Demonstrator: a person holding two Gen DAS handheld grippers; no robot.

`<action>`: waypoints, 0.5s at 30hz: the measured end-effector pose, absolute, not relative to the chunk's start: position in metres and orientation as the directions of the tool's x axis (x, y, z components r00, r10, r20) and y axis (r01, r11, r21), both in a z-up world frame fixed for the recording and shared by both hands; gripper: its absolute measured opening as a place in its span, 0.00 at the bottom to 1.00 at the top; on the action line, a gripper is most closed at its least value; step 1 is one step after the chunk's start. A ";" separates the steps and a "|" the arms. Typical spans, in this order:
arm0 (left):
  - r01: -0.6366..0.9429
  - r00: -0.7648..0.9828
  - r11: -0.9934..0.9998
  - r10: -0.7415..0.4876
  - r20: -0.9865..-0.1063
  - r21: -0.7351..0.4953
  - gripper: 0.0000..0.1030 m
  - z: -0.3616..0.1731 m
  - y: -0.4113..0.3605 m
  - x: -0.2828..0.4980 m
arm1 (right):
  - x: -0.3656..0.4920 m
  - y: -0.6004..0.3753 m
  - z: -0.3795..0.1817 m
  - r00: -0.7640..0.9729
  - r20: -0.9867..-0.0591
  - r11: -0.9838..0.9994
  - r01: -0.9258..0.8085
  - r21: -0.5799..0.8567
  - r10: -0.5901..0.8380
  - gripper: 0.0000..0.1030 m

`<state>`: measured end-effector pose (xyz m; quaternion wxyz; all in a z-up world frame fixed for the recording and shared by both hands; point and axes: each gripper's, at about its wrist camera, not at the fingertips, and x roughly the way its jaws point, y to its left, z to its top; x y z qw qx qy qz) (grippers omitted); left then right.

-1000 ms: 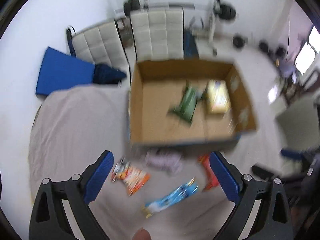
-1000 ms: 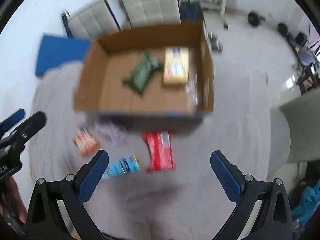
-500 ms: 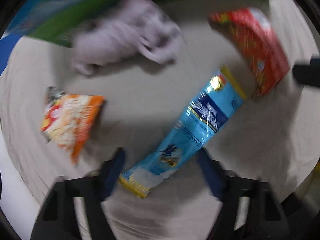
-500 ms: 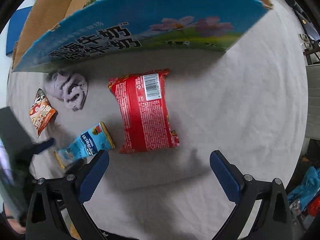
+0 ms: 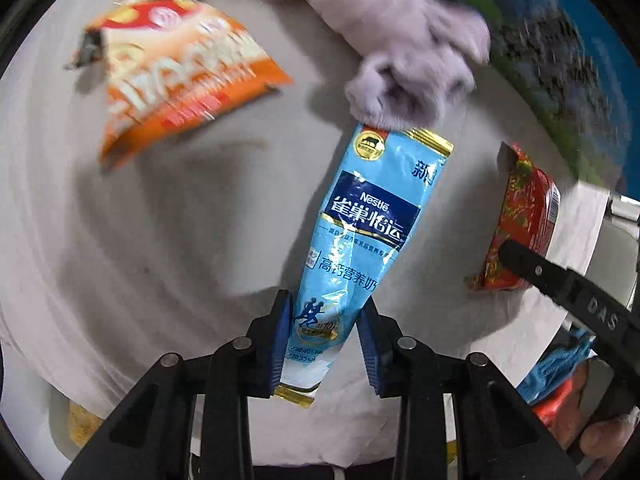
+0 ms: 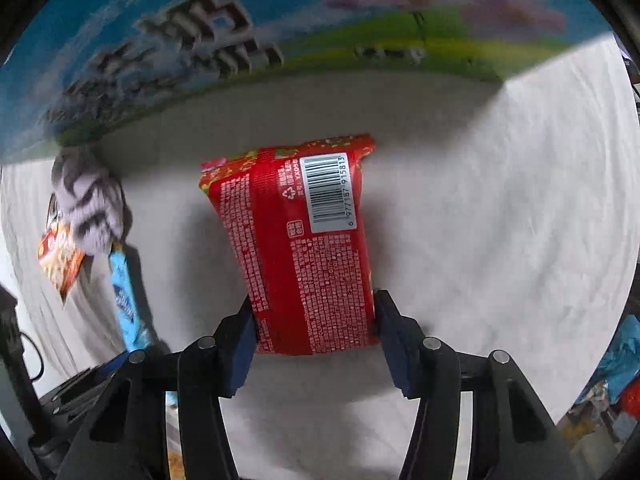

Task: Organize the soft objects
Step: 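Grasp the blue milk stick with the left tool while the right tool grasps the red snack bag, then carry the milk stick and red bag into the box and release both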

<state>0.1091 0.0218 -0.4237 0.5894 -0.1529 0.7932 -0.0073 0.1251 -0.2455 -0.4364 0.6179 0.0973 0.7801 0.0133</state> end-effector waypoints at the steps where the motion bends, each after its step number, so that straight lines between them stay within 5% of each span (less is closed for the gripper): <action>1: -0.203 -0.277 0.963 -0.229 -0.933 -0.176 0.29 -0.428 0.019 0.107 | 0.116 -0.247 -0.437 -0.251 -0.952 0.981 0.131 0.144 0.174 0.55; 8: -0.030 -0.255 0.997 -0.080 -0.964 -0.075 0.29 -0.426 -0.021 0.101 | 0.088 -0.245 -0.445 -0.296 -0.942 0.987 0.085 0.137 0.157 0.60; 15: -0.039 -0.199 0.998 -0.065 -0.978 -0.058 0.22 -0.399 -0.035 0.109 | 0.076 -0.217 -0.435 -0.239 -0.968 0.996 0.052 0.069 0.080 0.52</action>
